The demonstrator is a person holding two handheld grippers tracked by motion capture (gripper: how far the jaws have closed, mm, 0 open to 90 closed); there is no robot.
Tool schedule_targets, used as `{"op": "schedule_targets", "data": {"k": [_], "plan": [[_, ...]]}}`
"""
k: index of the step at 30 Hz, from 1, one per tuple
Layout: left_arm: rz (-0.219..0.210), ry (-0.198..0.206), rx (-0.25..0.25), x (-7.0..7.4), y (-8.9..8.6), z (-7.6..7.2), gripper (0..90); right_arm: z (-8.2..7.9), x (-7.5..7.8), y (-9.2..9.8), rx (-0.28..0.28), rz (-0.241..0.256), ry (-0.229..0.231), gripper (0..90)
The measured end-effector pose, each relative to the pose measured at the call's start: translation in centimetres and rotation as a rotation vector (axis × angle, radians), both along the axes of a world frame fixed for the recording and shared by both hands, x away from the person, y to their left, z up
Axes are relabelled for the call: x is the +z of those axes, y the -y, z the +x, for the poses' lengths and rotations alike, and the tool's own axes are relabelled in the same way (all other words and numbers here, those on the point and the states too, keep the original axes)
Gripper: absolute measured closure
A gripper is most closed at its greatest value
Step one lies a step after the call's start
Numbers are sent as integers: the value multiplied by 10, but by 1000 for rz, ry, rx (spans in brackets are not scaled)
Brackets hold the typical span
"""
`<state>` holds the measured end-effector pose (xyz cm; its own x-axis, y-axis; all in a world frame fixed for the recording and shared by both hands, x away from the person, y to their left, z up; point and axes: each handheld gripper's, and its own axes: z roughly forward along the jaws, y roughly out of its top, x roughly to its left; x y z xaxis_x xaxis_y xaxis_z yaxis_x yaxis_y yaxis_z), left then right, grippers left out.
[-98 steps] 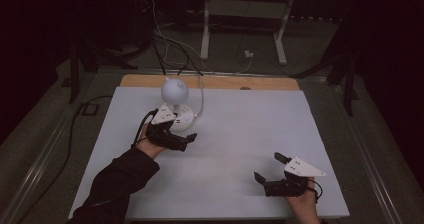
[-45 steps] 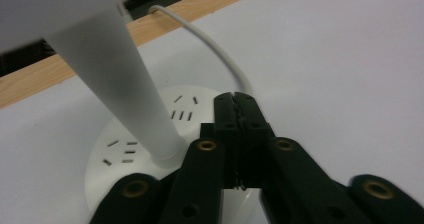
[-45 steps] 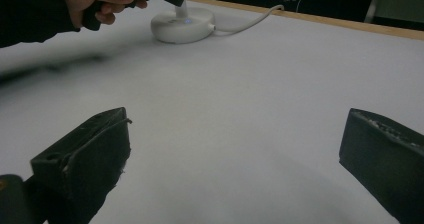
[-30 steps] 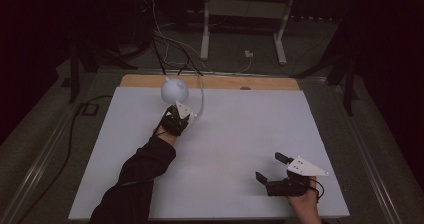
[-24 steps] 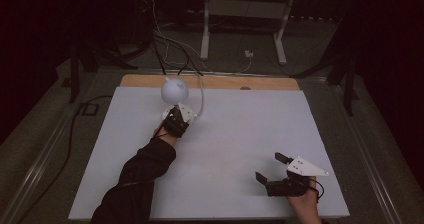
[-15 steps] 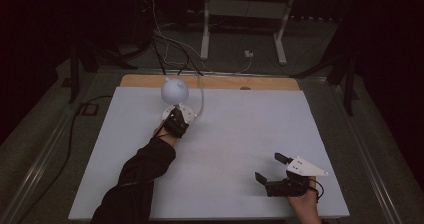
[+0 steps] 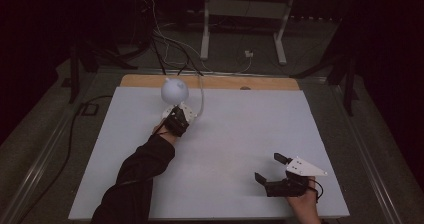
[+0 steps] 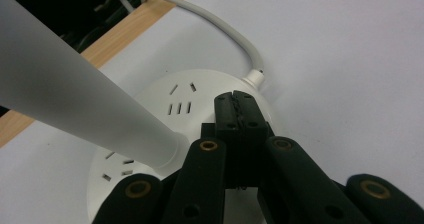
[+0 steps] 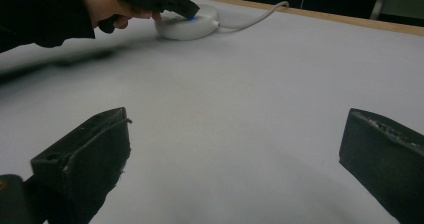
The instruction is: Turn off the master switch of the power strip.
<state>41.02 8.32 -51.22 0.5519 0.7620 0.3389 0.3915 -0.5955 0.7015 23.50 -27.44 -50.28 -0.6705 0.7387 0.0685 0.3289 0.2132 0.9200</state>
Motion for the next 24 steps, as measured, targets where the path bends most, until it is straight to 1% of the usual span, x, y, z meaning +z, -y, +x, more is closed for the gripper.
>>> {"op": "schedule_targets", "data": {"k": [3, 5, 8, 9, 10, 11, 12, 13, 15, 16, 17, 18, 19, 20, 21, 22, 23, 24], "plan": [[-1, -9, 1, 1, 1, 1, 900, 0, 0, 0, 0, -1, -1, 0], [9, -16, 3, 2, 2, 1, 900, 1, 0, 0, 0, 1, -3, 0], [37, -29, 1, 3, 4, 2, 900, 1, 0, -1, 2, 0, -2, 0], [48, -27, -4, 3, 5, 3, 900, 1, 0, -1, 2, -1, 0, 0], [46, -35, -5, 3, 5, 3, 900, 0, 0, -1, 2, 1, 0, 0], [65, -37, -13, 4, 5, 3, 900, 0, 0, -1, 2, 1, 0, 0], [85, -28, -17, 4, 7, 3, 900, 0, 0, -1, 3, 1, 1, 0], [92, -31, -15, 4, 8, 3, 900, 0, 0, -1, 2, 2, 0, 0], [87, -38, -7, 5, 8, 4, 900, 1, 0, 0, 2, 3, -4, 0], [71, -34, -5, 4, 7, 4, 900, 1, 0, 0, 2, 2, -4, 0], [56, -26, 12, 3, 6, 4, 900, 1, 0, -1, 0, 3, -3, 0], [39, -11, 14, 3, 5, 2, 900, 1, 0, -1, 0, 4, -4, 0], [7, -2, -8, 3, 3, 1, 900, 0, 0, -1, 0, 3, -3, 0], [-12, -3, -14, 3, 2, 1, 900, 0, 0, -1, 1, 4, -3, 0], [-17, -1, -15, 3, 2, 0, 900, 1, 0, 0, 0, 3, -4, 0], [6, 4, -19, 3, 3, -1, 900, 1, -1, 0, -1, 4, -4, 0], [12, 5, -17, 4, 3, -1, 900, 1, -1, 0, -2, 7, -5, 0], [-14, -7, -21, 6, 2, -1, 900, 1, -1, 1, -2, 9, -4, 0]]}}
